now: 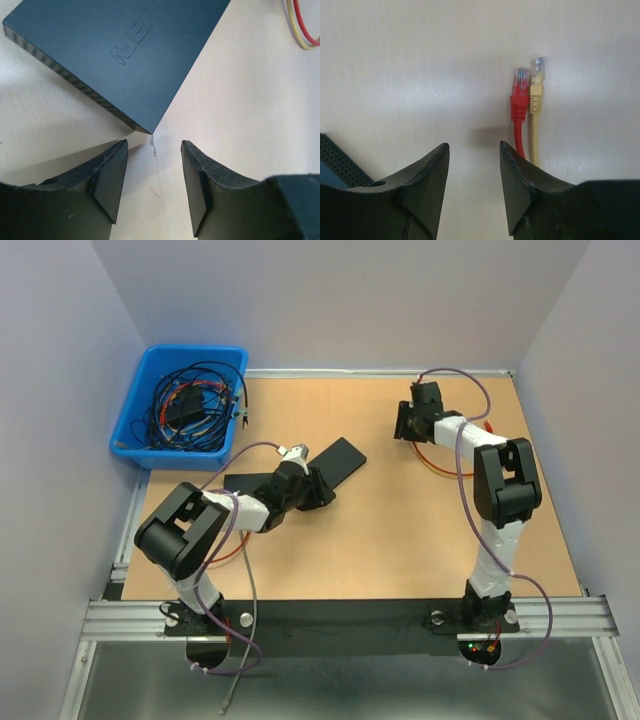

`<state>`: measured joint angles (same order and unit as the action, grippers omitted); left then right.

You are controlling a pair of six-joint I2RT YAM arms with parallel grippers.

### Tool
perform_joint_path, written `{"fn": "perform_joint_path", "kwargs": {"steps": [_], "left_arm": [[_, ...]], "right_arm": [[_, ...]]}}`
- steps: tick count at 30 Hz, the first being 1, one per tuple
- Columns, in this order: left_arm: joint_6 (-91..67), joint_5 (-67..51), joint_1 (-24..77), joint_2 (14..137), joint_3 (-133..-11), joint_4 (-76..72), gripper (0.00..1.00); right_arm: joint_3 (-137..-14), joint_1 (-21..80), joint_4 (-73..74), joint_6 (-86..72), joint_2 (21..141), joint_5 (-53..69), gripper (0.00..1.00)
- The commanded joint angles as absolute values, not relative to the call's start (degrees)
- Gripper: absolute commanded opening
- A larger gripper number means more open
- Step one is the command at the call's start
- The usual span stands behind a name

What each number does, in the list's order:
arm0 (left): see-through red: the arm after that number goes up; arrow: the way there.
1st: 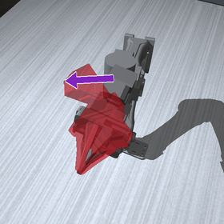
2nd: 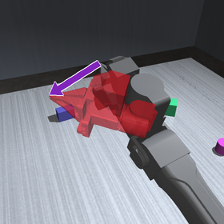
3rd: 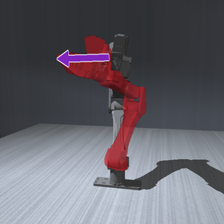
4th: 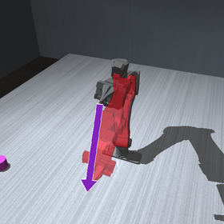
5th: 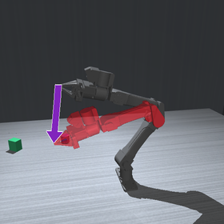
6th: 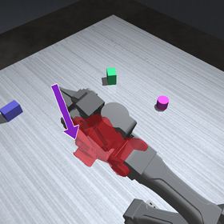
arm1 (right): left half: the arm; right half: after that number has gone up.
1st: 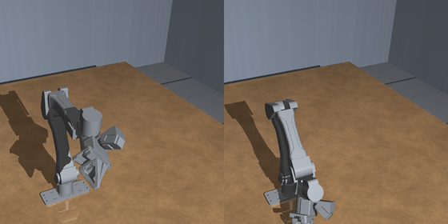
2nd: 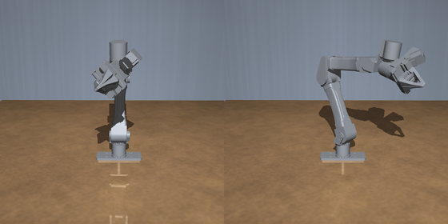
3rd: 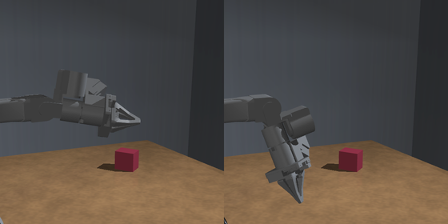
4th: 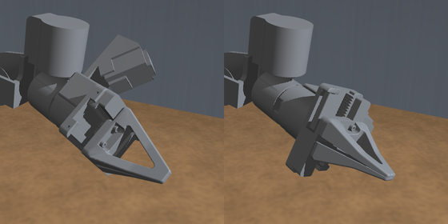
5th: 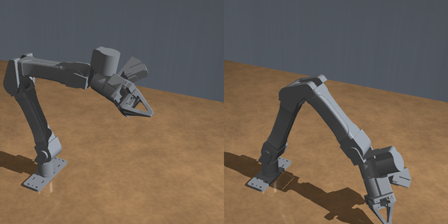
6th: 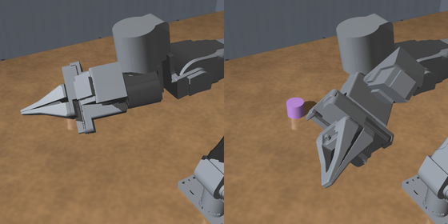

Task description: Insert the plug into the switch port

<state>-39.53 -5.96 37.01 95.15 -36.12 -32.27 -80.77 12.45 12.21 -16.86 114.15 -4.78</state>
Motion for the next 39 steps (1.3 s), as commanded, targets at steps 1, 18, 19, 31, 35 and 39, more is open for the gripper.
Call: {"fn": "perform_joint_path", "kwargs": {"steps": [1, 18, 19, 31, 35, 39], "left_arm": [[-37.71, -6.68, 37.35, 98.79, -34.98, -28.04, 0.59], [-37.62, -6.94, 37.27, 100.28, -35.68, -28.21, 0.58], [-37.53, -6.94, 37.27, 100.37, -35.77, -28.21, 0.58], [-37.44, -7.12, 37.27, 101.42, -36.47, -27.78, 0.57], [-37.35, -7.12, 37.27, 101.43, -36.56, -27.77, 0.57], [-37.35, -7.21, 37.27, 101.34, -36.74, -27.6, 0.56]], "right_arm": [[-85.6, 11.87, 13.71, -14.77, 115.84, -8.35, 0.5], [-86.75, 9.93, 13.71, -15.29, 119.62, -7.74, 0.48], [-87.01, 9.93, 13.71, -15.38, 119.79, -7.56, 0.48], [-86.66, 9.93, 13.8, -16.35, 121.2, -6.42, 0.35], [-86.13, 9.93, 13.71, -16.35, 120.85, -6.5, 0.21], [-85.25, 9.93, 13.71, -16.96, 117.43, -1.33, 0.04]]}}
